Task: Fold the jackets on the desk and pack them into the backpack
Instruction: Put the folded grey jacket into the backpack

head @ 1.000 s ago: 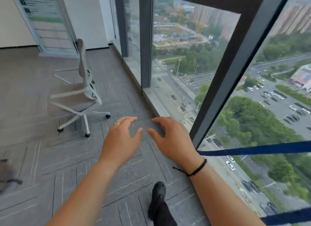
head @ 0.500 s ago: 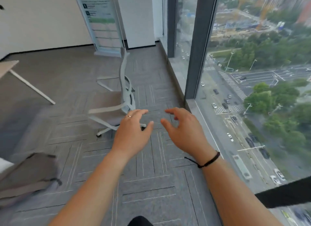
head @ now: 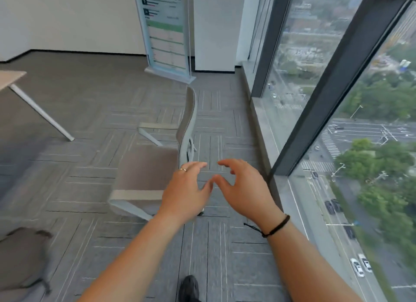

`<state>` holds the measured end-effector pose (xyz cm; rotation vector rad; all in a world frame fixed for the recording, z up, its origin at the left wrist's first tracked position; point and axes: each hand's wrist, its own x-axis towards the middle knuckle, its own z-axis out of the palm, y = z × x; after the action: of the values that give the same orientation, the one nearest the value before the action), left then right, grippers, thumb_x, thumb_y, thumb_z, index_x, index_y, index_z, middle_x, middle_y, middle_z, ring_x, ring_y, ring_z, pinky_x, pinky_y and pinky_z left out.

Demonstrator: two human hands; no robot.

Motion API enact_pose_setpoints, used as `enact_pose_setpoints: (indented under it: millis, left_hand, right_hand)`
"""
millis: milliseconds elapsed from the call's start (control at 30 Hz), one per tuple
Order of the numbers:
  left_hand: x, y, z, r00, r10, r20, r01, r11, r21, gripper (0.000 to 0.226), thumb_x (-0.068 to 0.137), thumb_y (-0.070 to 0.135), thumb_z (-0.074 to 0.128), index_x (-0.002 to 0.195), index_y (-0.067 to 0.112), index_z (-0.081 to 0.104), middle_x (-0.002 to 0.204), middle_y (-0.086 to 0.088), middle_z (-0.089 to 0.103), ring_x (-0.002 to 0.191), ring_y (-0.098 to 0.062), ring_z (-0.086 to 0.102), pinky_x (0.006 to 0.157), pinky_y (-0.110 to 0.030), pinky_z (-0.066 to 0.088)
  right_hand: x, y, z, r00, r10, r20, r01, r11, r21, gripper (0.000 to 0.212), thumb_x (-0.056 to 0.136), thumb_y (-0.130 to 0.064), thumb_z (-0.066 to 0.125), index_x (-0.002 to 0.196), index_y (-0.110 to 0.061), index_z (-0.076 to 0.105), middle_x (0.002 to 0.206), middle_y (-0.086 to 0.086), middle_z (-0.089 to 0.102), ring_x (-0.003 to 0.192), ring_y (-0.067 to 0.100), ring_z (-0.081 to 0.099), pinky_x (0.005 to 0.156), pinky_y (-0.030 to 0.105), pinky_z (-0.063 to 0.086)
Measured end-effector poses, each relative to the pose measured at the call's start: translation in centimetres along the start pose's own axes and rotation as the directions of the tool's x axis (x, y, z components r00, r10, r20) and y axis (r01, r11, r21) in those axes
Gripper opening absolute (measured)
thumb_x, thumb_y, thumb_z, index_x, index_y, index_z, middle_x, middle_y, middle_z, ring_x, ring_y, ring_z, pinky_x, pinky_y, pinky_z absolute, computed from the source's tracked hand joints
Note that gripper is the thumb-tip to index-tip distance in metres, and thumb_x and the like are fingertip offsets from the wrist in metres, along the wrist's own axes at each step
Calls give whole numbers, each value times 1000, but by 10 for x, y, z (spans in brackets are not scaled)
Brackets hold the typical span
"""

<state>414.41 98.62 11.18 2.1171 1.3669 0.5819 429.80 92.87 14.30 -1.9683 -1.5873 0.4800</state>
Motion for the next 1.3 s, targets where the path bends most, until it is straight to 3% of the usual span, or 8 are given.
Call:
enact_pose_setpoints:
  millis: [300, 533, 733, 900, 1000, 1133, 1233, 1300]
  left_hand:
    - [184, -24, 1, 998, -61, -30, 62, 997, 54, 47, 99, 41, 54, 143, 26, 48, 149, 8, 44, 134, -12, 44, 106, -33, 42]
    - [279, -55, 43, 937, -316, -147, 330, 940, 84, 45, 102, 41, 47, 144, 25, 46, 144, 5, 48, 130, -19, 48, 103, -40, 46]
    - [337, -40, 97, 756, -598, -267, 633, 772, 65, 53, 105, 45, 37, 151, 19, 35, 142, -7, 54, 127, -26, 52, 100, -43, 45]
    - [352, -35, 107, 576, -717, -392, 780, 625, 1, 43, 106, 43, 37, 141, 21, 52, 127, -4, 66, 115, -25, 60, 94, -40, 47]
    - [353, -40, 112, 502, -742, -444, 818, 574, -33, 43, 102, 51, 44, 129, 23, 62, 111, 2, 71, 105, -21, 63, 91, -38, 48]
    - [355, -52, 109, 454, -724, -519, 856, 515, 31, 54, 94, 70, 33, 92, 26, 64, 77, 10, 59, 79, -19, 60, 75, -36, 45]
    - [358, -60, 107, 459, -680, -572, 861, 499, 99, 51, 95, 70, 25, 85, 30, 56, 79, 12, 52, 81, -20, 57, 85, -38, 42]
    - [358, -69, 101, 462, -649, -605, 859, 498, 121, 44, 95, 70, 24, 79, 33, 41, 76, 14, 44, 78, -21, 55, 83, -39, 42]
  right_hand:
    - [191, 41, 3, 997, 20, 78, -18, 1000, -16, 42, 96, -47, 59, 135, -33, 53, 132, -11, 58, 111, 11, 60, 90, 32, 52]
    - [349, 87, 36, 945, -178, 276, 180, 984, 17, 44, 95, -47, 59, 137, -34, 52, 131, -7, 59, 108, 15, 62, 84, 31, 52]
    - [463, 129, 45, 759, -383, 526, 396, 913, 93, 52, 96, -47, 59, 144, -32, 45, 137, 0, 56, 121, 19, 56, 95, 39, 51]
    - [524, 126, 39, 577, -528, 623, 568, 808, 159, 57, 96, -45, 59, 148, -31, 40, 141, 3, 50, 124, 24, 52, 97, 39, 48]
    - [548, 114, 49, 497, -600, 627, 707, 699, 109, 61, 95, -49, 58, 150, -31, 38, 154, 5, 34, 140, 27, 35, 113, 43, 37]
    - [572, 115, 82, 364, -651, 666, 861, 507, 25, 60, 95, -65, 42, 147, -35, 38, 158, 5, 28, 150, 26, 16, 123, 50, 10]
    - [589, 111, 106, 324, -675, 663, 868, 490, 75, 68, 88, -74, 19, 134, -35, 50, 140, 0, 44, 144, 26, 26, 123, 55, 8]
    - [601, 99, 123, 292, -689, 663, 881, 463, 93, 75, 83, -79, 14, 122, -34, 59, 124, -4, 50, 135, 22, 35, 123, 55, 7]
